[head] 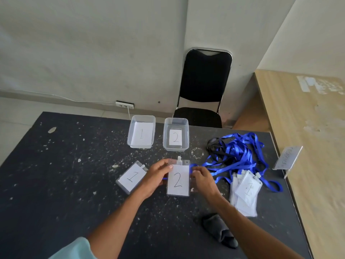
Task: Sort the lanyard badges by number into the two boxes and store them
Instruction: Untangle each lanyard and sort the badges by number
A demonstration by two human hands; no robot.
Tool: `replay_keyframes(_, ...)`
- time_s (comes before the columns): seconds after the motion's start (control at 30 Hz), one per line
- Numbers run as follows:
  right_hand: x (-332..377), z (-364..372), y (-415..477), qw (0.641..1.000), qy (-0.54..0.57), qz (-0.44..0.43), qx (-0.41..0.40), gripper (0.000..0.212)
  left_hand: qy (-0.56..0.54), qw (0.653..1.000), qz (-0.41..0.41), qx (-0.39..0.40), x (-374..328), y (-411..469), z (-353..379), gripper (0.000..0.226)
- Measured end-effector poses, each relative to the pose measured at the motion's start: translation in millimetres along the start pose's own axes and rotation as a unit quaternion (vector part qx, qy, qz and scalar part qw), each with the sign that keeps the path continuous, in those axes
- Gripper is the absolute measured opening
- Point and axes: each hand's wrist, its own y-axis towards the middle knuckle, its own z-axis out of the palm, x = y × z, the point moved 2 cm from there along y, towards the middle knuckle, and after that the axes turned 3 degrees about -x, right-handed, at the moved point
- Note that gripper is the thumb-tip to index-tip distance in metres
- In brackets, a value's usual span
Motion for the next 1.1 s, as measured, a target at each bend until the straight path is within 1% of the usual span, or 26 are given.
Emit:
replay_keyframes(0.03, -2.7, -3.8, 6.8, 0.999, -0.042, -0.021, -0.017, 0.042, -0.024, 1.0, -0.006, 0.005, -0.3, -0.1, -0.5, 0.018)
replay_keyframes(0.07, -6.5, -6.7, 14.4, 0.991, -0.129, -0.045, -0.015, 0.056, -0.054, 0.998, -0.013, 0.012, -1.2, -1.2, -0.6, 0.018)
replay_keyframes(0.1, -8.3, -5.9, 18.6, 0.968, -0.244, -0.064, 0.004, 0.065, -0.087, 0.996, -0.019, 0.025, -2.7, -2.9, 0.1, 0.018)
replay_keyframes(0.13, -12.0, -2.5, 21.3, 0.932, -0.353, -0.081, 0.034, 0.066, -0.116, 0.992, -0.023, 0.042, -5.3, -4.7, 1.2, 0.019)
replay_keyframes(0.17, -13.3, 1.3, 20.8, 0.886, -0.446, -0.106, 0.074, 0.062, -0.138, 0.988, -0.024, 0.058, -9.0, -6.4, 2.7, 0.019)
replay_keyframes(0.2, -15.0, 6.4, 18.6, 0.843, -0.508, -0.132, 0.116, 0.059, -0.149, 0.986, -0.02, 0.069, -13.0, -7.9, 4.2, 0.019)
replay_keyframes(0.23, -18.3, 11.0, 15.3, 0.817, -0.535, -0.148, 0.154, 0.061, -0.155, 0.985, -0.012, 0.073, -16.7, -8.0, 5.1, 0.019)
replay_keyframes(0.27, -25.0, 13.7, 13.7, 0.823, -0.522, -0.143, 0.174, 0.067, -0.165, 0.984, -0.002, 0.07, -21.2, -7.0, 5.5, 0.018)
replay_keyframes(0.3, -32.7, 15.4, 13.3, 0.845, -0.488, -0.139, 0.171, 0.068, -0.182, 0.982, 0.008, 0.058, -25.7, -5.4, 4.6, 0.017)
replay_keyframes(0.33, -40.8, 14.9, 13.1, 0.872, -0.446, -0.139, 0.146, 0.061, -0.201, 0.979, 0.018, 0.04, -30.2, -3.0, 2.4, 0.016)
replay_keyframes(0.4, -45.4, 6.2, 10.1, 0.917, -0.365, -0.134, 0.091, 0.028, -0.227, 0.973, 0.03, -0.002, -37.2, 3.7, -5.2, 0.015)
replay_keyframes(0.43, -42.2, 1.6, 7.0, 0.94, -0.31, -0.122, 0.066, 0.013, -0.221, 0.975, 0.03, -0.018, -39.2, 6.7, -9.7, 0.016)
replay_keyframes(0.53, -28.1, -10.1, 5.9, 0.981, -0.18, -0.066, 0.022, 0.028, -0.151, 0.988, -0.002, -0.017, -34.8, 11.9, -17.6, 0.021)
replay_keyframes(0.57, -21.8, -11.5, 7.1, 0.992, -0.121, -0.04, 0.026, 0.026, -0.132, 0.991, -0.022, 0.0, -31.4, 11.6, -17.1, 0.023)
replay_keyframes(0.6, -14.9, -9.1, 7.8, 0.999, -0.034, -0.006, 0.04, 0.019, -0.116, 0.992, -0.041, 0.019, -26.8, 10.9, -15.7, 0.024)
replay_keyframes(0.63, -7.9, -3.9, 7.0, 0.996, 0.062, 0.029, 0.06, 0.011, -0.101, 0.993, -0.054, 0.033, -22.2, 9.2, -13.5, 0.024)
replay_keyframes(0.67, -1.3, 1.5, 6.7, 0.983, 0.149, 0.067, 0.081, 0.012, -0.085, 0.994, -0.063, 0.038, -17.3, 7.6, -11.4, 0.023)
replay_keyframes(0.7, 4.7, 6.7, 7.1, 0.968, 0.206, 0.102, 0.101, 0.019, -0.071, 0.994, -0.069, 0.038, -12.3, 5.8, -9.4, 0.022)
replay_keyframes(0.73, 9.1, 12.2, 5.8, 0.956, 0.234, 0.129, 0.118, 0.026, -0.06, 0.995, -0.074, 0.034, -7.0, 4.4, -8.5, 0.022)
replay_keyframes(0.8, 10.8, 22.5, 6.4, 0.947, 0.246, 0.154, 0.136, 0.036, -0.038, 0.997, -0.072, 0.018, 3.8, 3.1, -9.2, 0.021)
replay_keyframes(0.87, 7.1, 30.1, 6.8, 0.945, 0.255, 0.161, 0.125, 0.042, -0.007, 0.998, -0.058, -0.024, 13.9, 4.7, -13.2, 0.019)
replay_keyframes(0.9, 2.6, 33.6, 8.5, 0.952, 0.238, 0.159, 0.113, 0.041, 0.008, 0.997, -0.052, -0.05, 17.6, 5.6, -14.9, 0.018)
replay_keyframes(0.97, -6.6, 37.6, 13.0, 0.979, 0.132, 0.128, 0.087, 0.025, 0.061, 0.994, -0.043, -0.079, 21.9, 6.0, -15.9, 0.014)
replay_keyframes(1.0, -11.8, 38.0, 16.7, 0.988, 0.077, 0.116, 0.071, 0.019, 0.137, 0.986, -0.024, -0.09, 22.9, 5.9, -17.1, 0.013)
replay_keyframes(1.03, -17.4, 38.0, 22.4, 0.992, 0.038, 0.112, 0.052, 0.018, 0.239, 0.965, 0.006, -0.108, 23.3, 5.9, -19.9, 0.013)
replay_keyframes(1.1, -21.8, 34.9, 28.6, 0.993, 0.018, 0.113, 0.029, 0.015, 0.422, 0.889, 0.072, -0.163, 27.2, 6.6, -30.8, 0.014)
